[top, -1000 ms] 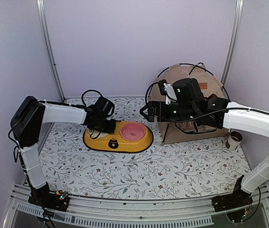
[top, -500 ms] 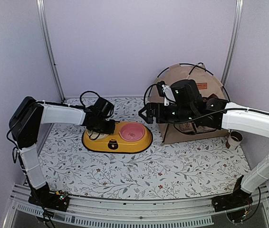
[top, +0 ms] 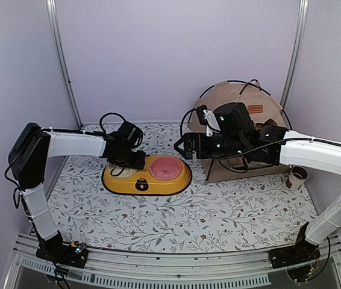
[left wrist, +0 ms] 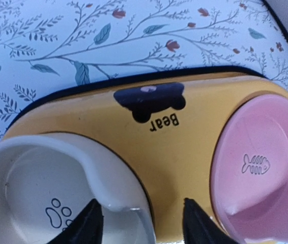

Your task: Set up the pet tent

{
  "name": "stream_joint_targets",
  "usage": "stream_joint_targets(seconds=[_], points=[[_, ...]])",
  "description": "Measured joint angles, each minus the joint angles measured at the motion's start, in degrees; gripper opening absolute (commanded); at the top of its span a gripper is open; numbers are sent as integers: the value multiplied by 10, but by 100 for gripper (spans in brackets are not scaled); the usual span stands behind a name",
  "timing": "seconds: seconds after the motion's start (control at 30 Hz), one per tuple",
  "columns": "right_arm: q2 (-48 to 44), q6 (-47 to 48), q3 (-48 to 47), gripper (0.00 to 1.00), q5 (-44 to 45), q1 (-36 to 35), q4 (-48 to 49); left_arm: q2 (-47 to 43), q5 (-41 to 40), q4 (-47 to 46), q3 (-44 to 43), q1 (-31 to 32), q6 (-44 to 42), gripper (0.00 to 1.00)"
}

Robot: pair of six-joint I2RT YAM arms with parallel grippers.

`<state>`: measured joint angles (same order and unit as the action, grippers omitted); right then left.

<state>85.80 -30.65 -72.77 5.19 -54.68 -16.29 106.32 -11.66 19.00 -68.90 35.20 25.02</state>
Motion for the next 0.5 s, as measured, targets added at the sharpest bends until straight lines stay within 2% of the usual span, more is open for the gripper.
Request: stream_joint_targets(seconds=[0.17,0.4,0.5], points=[[0,0,0,99,1,0,-3,-3,-3,12,-45,0,-22,77],[0,0,0,99,5,0,-7,-49,2,15,-46,-2,-28,76],[0,0,0,99,5,0,-9,-67,28,5,-29,-13,-29,80]])
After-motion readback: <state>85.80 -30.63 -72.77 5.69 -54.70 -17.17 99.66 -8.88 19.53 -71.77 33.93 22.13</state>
